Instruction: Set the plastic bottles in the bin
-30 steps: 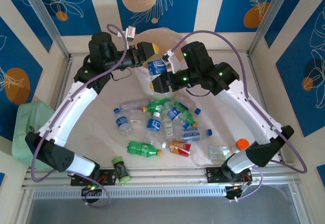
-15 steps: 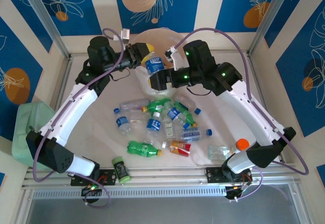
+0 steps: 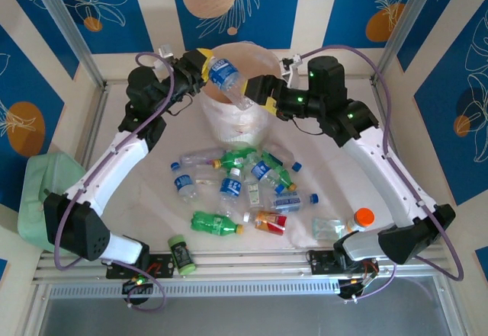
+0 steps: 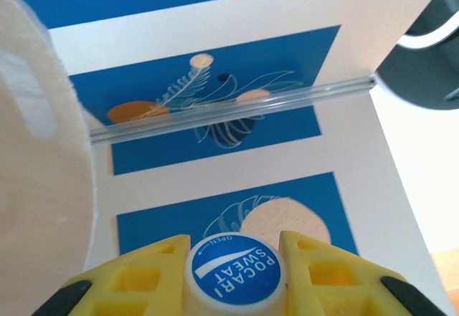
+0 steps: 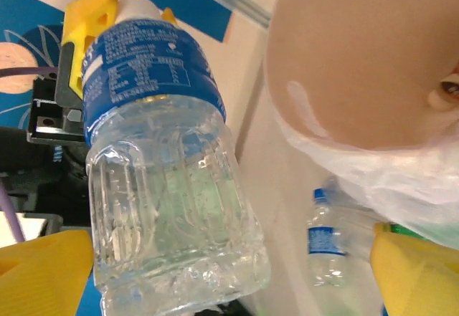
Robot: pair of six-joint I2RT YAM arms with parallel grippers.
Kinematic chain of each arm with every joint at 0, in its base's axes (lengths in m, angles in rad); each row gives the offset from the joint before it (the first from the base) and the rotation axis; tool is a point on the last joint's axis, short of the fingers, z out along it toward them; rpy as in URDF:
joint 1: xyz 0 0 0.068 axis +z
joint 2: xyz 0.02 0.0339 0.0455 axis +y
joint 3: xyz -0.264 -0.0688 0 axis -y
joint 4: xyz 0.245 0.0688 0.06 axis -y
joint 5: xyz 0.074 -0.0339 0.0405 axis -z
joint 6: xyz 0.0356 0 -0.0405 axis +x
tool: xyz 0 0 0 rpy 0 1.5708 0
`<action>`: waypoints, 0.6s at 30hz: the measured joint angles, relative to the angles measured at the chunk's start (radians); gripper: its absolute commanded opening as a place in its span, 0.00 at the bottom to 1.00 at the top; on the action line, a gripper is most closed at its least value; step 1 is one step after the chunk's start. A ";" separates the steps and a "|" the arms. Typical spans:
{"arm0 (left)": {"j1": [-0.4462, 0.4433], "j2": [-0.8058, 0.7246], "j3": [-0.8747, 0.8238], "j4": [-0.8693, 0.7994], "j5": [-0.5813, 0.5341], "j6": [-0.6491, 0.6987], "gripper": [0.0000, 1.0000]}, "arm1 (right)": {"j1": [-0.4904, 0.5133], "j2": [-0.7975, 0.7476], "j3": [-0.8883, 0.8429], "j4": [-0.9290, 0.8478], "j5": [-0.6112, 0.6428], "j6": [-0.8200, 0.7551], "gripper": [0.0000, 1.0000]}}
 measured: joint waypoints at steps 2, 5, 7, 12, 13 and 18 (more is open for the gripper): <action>0.000 0.000 -0.002 0.026 -0.017 -0.016 0.09 | 0.000 0.011 0.006 0.021 -0.024 0.018 0.94; 0.000 -0.001 -0.011 0.055 -0.036 -0.033 0.08 | 0.000 0.026 0.012 0.061 -0.055 0.045 0.88; 0.000 -0.001 -0.019 0.066 -0.044 -0.044 0.08 | 0.000 0.039 0.018 0.079 -0.070 0.057 0.83; 0.000 -0.001 -0.027 0.068 -0.055 -0.056 0.08 | 0.000 0.052 0.031 0.107 -0.089 0.073 0.66; 0.000 -0.001 -0.028 0.069 -0.056 -0.060 0.08 | 0.000 0.053 0.035 0.110 -0.091 0.075 0.63; 0.000 -0.002 -0.040 0.100 -0.066 -0.075 0.08 | 0.000 0.058 0.043 0.113 -0.093 0.075 0.56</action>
